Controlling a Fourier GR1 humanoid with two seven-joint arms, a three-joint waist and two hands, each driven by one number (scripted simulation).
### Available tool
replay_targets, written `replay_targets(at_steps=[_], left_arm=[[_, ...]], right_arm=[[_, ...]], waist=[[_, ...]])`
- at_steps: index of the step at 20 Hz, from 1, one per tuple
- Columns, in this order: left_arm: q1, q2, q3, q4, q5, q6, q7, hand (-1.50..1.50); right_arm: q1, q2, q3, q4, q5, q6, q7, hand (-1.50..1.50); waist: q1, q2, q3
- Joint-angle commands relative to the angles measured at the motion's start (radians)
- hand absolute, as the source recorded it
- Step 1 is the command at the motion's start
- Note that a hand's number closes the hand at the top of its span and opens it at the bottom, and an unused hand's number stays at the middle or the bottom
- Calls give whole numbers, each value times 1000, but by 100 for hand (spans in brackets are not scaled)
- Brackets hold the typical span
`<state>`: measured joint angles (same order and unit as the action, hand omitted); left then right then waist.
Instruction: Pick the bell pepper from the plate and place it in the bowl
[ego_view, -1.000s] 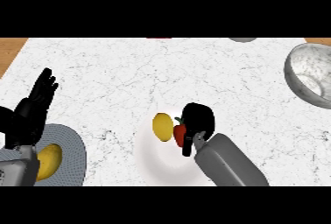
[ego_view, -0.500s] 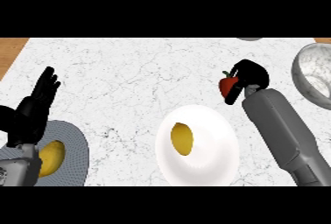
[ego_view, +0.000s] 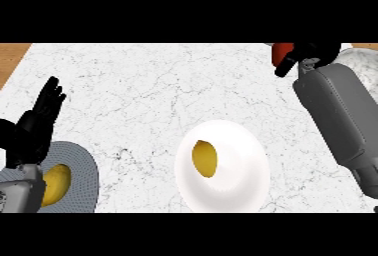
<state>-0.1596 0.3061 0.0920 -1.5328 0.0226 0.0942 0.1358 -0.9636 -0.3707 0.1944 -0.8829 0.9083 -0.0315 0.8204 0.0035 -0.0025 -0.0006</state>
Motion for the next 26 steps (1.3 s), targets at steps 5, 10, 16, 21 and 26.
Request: replay_targets(at_steps=[5, 10, 16, 21, 26], left_arm=[[-13, -25, -5, -9, -13, 16, 10, 0], [22, -31, -11, -58, -39, 25, 23, 0], [34, -31, 3, -60, -30, 3, 9, 0], [-61, -15, 19, 7, -18, -26, 42, 0], [11, -41, 6, -3, -38, -26, -39, 0]], right_arm=[[-44, -63, -54, -200, 84, -70, 148, 150], [27, -148, -147, -287, 54, -22, 129, 150], [79, -233, -303, -133, -41, -139, -112, 150], [98, -221, -351, 19, -57, -236, -246, 150], [28, -288, -438, 294, -95, -318, -461, 150]], waist=[[-10, -2, 0], [-6, -1, 1], [4, 5, 1], [5, 7, 1], [24, 12, 2]])
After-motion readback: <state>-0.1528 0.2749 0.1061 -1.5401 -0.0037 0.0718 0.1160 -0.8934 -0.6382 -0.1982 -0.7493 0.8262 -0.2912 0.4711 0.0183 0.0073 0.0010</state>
